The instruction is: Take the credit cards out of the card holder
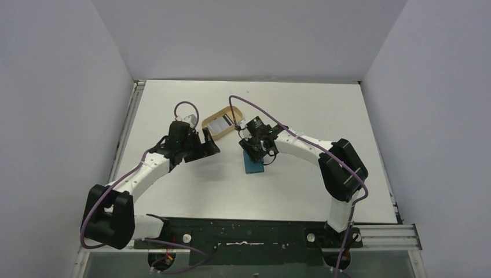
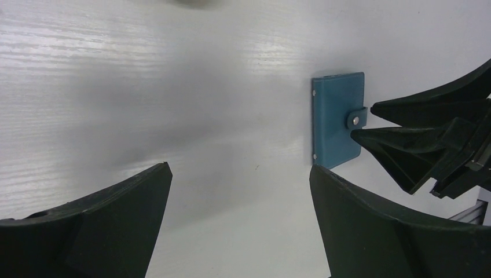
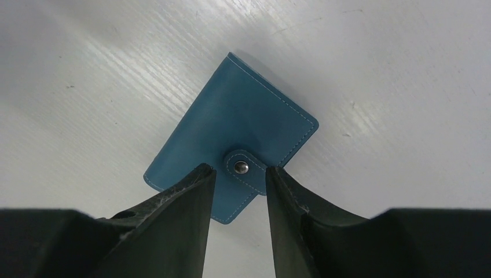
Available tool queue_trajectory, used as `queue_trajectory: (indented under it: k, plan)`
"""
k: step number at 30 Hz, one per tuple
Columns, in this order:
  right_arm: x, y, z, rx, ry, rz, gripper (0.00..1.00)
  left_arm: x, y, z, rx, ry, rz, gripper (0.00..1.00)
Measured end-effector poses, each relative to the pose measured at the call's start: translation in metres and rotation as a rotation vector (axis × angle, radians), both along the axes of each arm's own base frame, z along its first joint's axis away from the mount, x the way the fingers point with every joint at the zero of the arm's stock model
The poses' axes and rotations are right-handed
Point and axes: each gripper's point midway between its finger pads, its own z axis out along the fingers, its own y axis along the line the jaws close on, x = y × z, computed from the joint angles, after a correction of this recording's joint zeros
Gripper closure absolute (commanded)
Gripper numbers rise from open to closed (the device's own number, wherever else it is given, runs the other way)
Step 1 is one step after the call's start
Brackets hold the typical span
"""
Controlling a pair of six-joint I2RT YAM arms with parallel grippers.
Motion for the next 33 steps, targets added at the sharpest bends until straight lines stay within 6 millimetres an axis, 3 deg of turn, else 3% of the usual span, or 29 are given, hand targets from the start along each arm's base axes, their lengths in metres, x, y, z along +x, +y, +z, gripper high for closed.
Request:
queue_trajectory:
  k: [12,20,22,28,33]
  plan:
    - [-0.003,-0.003,-0.019,-0.027,0.032,-0.014,0.62,0.002,-0.011,-0.008,-0.013,0.015,-0.007,0.12]
    - [-0.002,-0.003,-0.021,-0.024,0.028,-0.017,1.0,0.0,-0.021,-0.018,-0.014,0.05,-0.019,0.12]
    - [-0.002,-0.002,-0.022,-0.02,0.027,-0.019,1.0,0.001,-0.024,-0.019,-0.017,0.058,-0.019,0.12]
    - [-0.001,-0.001,-0.02,0.011,0.009,-0.035,1.0,0.006,-0.05,-0.025,-0.046,0.068,-0.038,0.12]
    - [-0.012,-0.008,-0.015,0.109,0.022,-0.066,1.0,0.016,-0.091,-0.033,-0.085,0.072,-0.08,0.15]
